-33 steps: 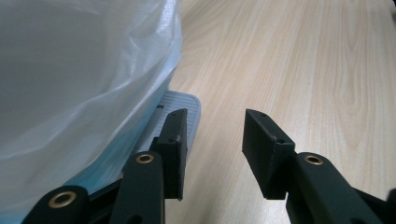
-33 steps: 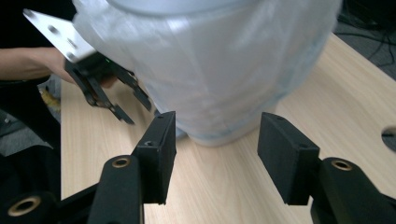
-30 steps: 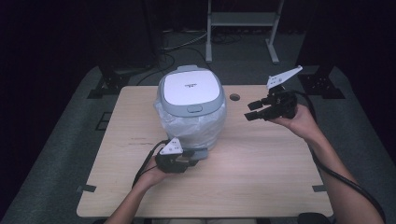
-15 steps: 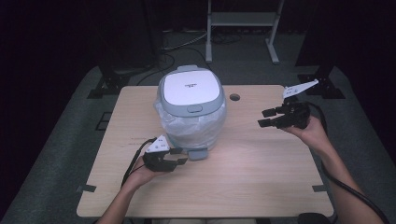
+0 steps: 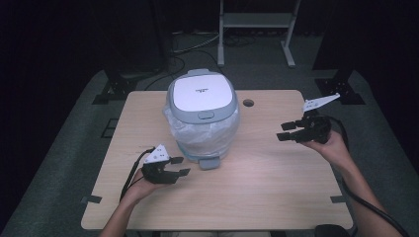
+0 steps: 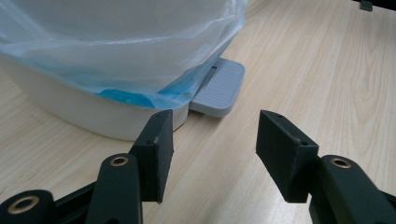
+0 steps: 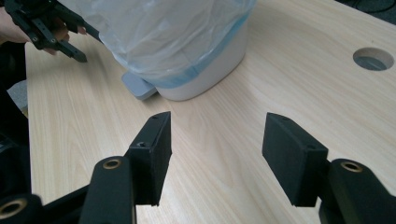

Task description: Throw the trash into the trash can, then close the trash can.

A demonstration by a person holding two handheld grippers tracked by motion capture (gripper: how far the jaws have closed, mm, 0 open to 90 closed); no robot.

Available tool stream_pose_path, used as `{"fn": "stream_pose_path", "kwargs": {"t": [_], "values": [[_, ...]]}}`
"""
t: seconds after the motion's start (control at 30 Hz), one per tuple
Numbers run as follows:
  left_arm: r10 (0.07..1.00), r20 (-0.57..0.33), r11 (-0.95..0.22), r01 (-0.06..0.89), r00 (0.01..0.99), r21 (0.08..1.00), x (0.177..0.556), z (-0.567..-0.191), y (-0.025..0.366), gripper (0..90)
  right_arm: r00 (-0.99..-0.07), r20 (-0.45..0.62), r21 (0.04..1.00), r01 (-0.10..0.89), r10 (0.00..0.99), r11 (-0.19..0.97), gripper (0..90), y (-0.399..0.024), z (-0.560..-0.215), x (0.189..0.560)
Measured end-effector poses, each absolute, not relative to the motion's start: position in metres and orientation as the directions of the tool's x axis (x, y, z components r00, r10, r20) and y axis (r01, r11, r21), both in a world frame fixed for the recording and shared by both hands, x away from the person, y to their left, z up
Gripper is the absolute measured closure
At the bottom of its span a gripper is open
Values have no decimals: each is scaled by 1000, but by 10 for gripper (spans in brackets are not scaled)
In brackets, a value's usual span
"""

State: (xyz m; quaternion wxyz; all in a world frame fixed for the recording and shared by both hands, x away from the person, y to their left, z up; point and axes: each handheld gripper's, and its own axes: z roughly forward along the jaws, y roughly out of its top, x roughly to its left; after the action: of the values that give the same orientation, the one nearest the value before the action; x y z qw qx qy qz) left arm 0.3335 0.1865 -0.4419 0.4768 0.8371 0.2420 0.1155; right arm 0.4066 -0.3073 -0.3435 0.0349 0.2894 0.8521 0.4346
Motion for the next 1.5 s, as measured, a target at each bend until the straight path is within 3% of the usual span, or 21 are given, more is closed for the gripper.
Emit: {"fn": "stream_pose_path", "kwargs": {"t": [1.03,1.5], "values": [[572,-50,-369,311,819,876,320,-440,213,315,-802,215,773,488,558,404,399,-327,-366,380],[639,-55,-336,342,767,878,309,-441,247,298,-765,258,760,538,590,365,370,-346,-406,357]]}}
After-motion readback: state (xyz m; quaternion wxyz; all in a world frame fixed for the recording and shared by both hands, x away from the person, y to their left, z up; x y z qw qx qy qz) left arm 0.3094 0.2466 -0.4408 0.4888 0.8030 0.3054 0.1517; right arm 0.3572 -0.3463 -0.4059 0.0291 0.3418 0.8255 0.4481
